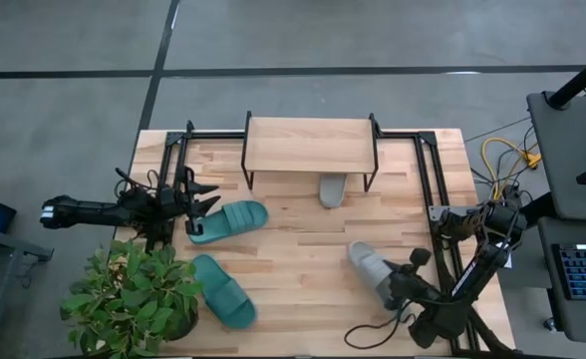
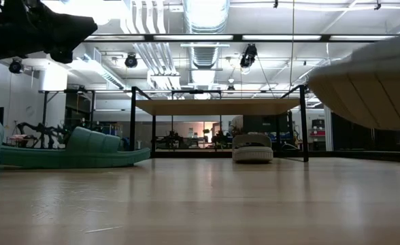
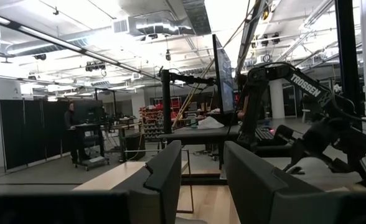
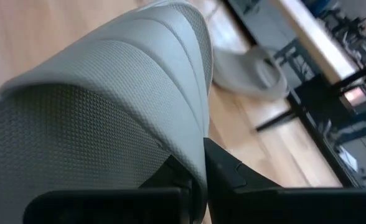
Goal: Pick and place slides into the shelf
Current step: Put the bottom gray slipper on the shelf
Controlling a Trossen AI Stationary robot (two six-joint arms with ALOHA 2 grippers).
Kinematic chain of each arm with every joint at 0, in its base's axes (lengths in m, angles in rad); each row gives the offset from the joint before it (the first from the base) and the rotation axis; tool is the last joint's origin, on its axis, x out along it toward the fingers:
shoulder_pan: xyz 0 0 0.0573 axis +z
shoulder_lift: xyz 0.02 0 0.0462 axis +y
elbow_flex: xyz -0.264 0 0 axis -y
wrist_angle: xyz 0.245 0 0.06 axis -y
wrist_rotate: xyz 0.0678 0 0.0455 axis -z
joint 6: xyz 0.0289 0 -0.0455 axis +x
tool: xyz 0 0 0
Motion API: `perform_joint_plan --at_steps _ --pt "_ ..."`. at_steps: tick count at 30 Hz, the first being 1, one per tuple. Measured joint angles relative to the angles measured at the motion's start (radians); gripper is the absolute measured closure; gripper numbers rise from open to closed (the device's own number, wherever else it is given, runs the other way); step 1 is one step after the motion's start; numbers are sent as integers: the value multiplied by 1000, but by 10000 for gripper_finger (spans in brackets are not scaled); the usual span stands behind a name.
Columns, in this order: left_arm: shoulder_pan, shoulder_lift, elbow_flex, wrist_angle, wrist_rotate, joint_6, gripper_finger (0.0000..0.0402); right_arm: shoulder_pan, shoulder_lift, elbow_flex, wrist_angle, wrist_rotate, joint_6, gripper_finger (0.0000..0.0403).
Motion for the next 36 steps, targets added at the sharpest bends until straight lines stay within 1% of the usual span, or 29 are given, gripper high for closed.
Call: perform_joint_plan --at_steps 6,9,16,19,23,29,36 --pt "0 1 0 0 0 0 294 -13 -9 4 -3 193 73 390" --pt "0 2 0 0 0 0 294 -41 -11 22 -5 244 63 390" --pt "0 2 0 0 0 -5 294 -123 -12 98 -7 285 -12 390" --pt "0 2 0 -1 0 -6 294 -142 -12 130 -5 300 -80 390" --pt "0 5 0 -2 0 -6 294 -161 -12 166 -2 302 -113 390" --pt "0 6 0 -1 0 -6 294 -163 -12 207 -1 303 -152 390" --pt "0 6 0 -1 0 -6 294 -140 -13 237 0 301 -194 390"
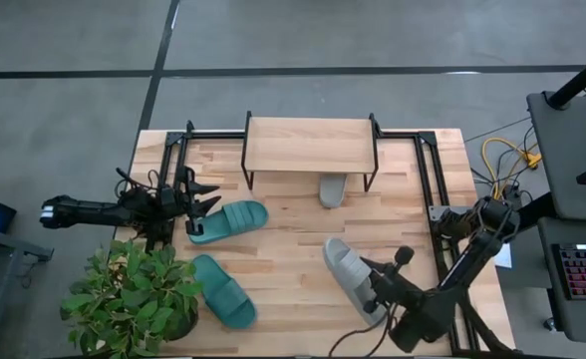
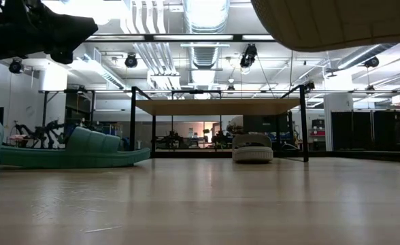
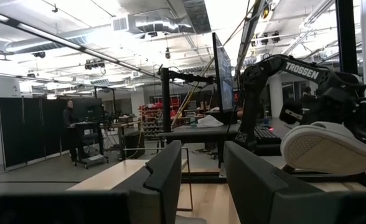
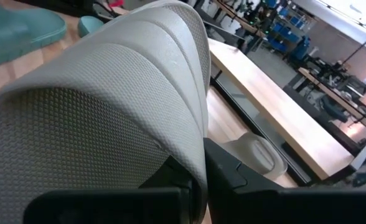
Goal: Pick and place slides into the shelf
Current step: Put the bottom gray slipper on the shelf
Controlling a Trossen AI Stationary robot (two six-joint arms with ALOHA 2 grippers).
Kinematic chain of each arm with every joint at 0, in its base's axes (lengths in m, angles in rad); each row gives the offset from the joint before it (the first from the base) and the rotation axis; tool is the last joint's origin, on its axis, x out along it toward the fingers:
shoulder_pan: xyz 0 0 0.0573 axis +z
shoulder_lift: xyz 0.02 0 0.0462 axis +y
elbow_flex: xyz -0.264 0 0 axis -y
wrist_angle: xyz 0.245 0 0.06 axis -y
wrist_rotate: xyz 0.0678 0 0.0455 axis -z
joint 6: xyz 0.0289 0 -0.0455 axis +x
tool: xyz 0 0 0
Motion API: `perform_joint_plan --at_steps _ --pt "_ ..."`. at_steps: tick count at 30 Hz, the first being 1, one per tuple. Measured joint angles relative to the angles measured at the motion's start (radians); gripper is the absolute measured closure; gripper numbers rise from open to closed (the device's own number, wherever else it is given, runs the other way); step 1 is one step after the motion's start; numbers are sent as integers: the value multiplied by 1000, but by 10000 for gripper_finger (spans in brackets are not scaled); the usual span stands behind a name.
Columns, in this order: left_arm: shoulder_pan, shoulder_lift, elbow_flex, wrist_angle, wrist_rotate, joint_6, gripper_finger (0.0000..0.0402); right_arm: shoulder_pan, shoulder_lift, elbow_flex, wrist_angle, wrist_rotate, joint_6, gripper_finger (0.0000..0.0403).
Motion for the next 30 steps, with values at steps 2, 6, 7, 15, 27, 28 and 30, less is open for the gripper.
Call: perform_joint_plan --at_steps 2,6,7,15,27,28,30 --pt "0 0 0 0 0 0 294 6 0 14 1 -1 -18 390" --pt "0 0 0 0 0 0 294 18 0 51 1 0 -50 392" --pt "0 0 0 0 0 0 294 19 0 62 0 -1 -53 392" --pt "0 5 0 0 0 0 294 25 -7 175 1 -27 -104 393" --pt "0 9 0 0 0 0 294 25 -30 272 5 -92 -147 394" --pt "0 9 0 0 0 0 294 25 -32 272 5 -92 -147 394" --pt "0 9 0 -1 0 0 294 25 -37 273 5 -92 -153 394"
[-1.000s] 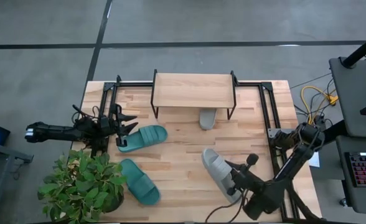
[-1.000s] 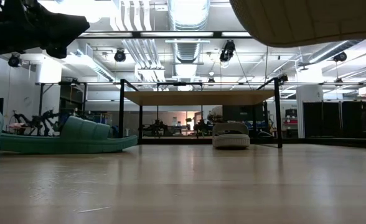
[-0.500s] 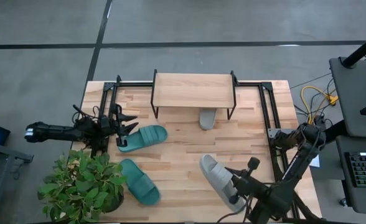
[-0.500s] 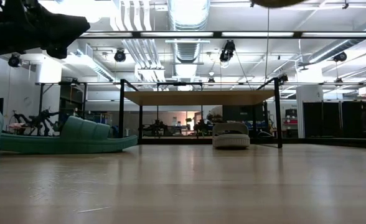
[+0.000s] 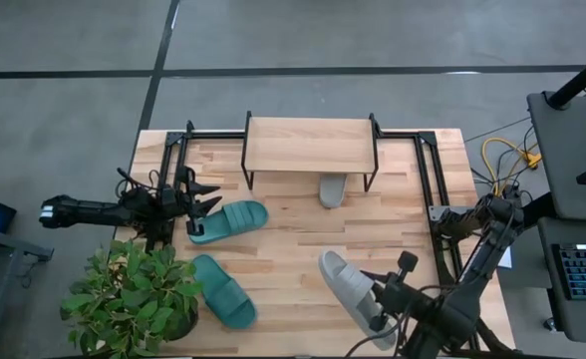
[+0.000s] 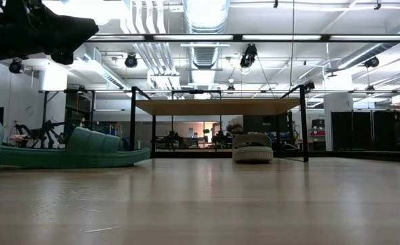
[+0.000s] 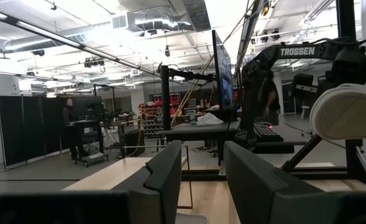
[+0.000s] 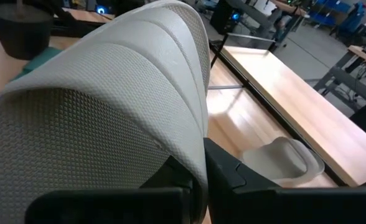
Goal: Pick and place slides into the shelf
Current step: Put the bottom gray slipper on the shelf
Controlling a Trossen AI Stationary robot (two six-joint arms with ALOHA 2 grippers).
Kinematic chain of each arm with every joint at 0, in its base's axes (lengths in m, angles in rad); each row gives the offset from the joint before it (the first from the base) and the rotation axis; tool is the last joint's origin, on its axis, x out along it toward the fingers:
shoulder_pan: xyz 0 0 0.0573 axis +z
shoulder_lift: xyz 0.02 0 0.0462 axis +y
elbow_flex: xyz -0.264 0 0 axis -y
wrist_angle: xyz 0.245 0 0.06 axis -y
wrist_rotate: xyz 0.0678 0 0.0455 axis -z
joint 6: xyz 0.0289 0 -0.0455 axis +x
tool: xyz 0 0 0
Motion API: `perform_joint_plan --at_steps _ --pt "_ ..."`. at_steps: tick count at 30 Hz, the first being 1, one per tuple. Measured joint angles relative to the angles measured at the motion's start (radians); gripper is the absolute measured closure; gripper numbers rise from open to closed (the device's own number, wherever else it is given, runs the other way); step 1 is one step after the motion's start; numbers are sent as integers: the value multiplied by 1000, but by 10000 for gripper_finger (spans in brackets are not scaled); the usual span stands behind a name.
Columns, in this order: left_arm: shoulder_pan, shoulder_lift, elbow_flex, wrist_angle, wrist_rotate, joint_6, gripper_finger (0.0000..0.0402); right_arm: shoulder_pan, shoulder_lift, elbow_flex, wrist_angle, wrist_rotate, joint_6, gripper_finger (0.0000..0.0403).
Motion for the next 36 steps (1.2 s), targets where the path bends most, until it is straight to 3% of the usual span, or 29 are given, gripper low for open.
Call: perform_joint_plan --at_steps 14,36 --pt "0 4 0 0 0 0 294 -3 -3 0 0 12 -91 394" --pt "0 8 0 0 0 0 294 -150 -4 0 -11 39 -266 394"
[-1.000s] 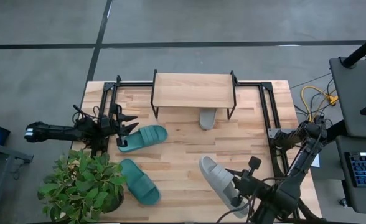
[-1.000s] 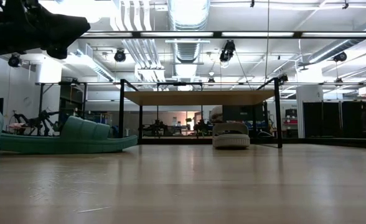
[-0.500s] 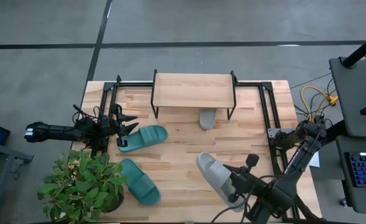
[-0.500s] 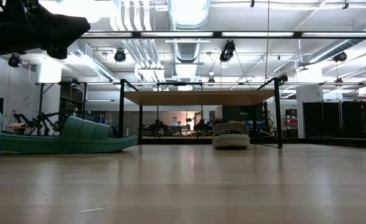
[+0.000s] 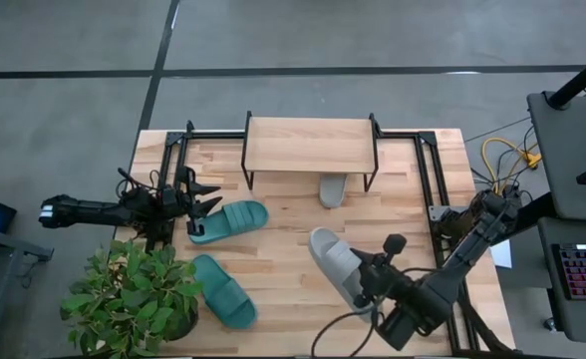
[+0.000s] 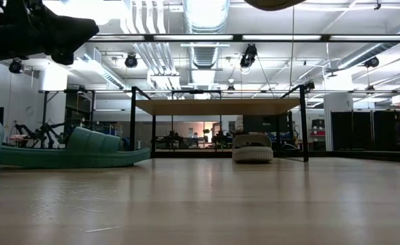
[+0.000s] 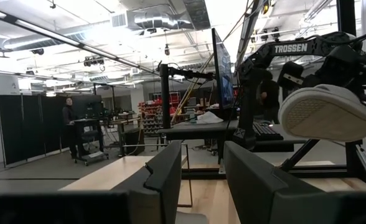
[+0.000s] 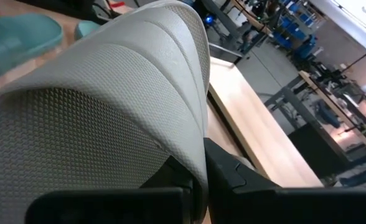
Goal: Pick and place slides into the shelf
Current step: Put the bottom gray slipper on the shelf
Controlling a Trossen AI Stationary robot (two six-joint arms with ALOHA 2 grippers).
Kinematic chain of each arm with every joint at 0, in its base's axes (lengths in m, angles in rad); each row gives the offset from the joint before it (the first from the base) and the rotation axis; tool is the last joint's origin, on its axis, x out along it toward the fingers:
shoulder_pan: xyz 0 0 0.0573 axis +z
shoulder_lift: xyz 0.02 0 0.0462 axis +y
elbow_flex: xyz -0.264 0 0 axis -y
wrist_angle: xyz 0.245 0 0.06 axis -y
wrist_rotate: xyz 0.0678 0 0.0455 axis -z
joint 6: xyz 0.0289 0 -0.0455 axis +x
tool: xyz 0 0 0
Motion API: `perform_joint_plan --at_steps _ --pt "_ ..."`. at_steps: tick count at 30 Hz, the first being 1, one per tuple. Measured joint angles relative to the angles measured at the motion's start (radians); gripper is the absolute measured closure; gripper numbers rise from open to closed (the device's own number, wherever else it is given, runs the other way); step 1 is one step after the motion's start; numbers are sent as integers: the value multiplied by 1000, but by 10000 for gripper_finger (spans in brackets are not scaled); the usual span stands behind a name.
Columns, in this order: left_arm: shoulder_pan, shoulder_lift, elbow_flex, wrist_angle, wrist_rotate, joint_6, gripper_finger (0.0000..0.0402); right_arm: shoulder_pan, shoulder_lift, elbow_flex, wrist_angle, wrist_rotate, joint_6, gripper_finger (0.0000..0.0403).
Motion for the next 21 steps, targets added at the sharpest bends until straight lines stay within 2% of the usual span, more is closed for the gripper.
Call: perform_joint_plan --at_steps 21 --pt "0 1 0 0 0 0 294 -121 0 0 -118 0 8 394"
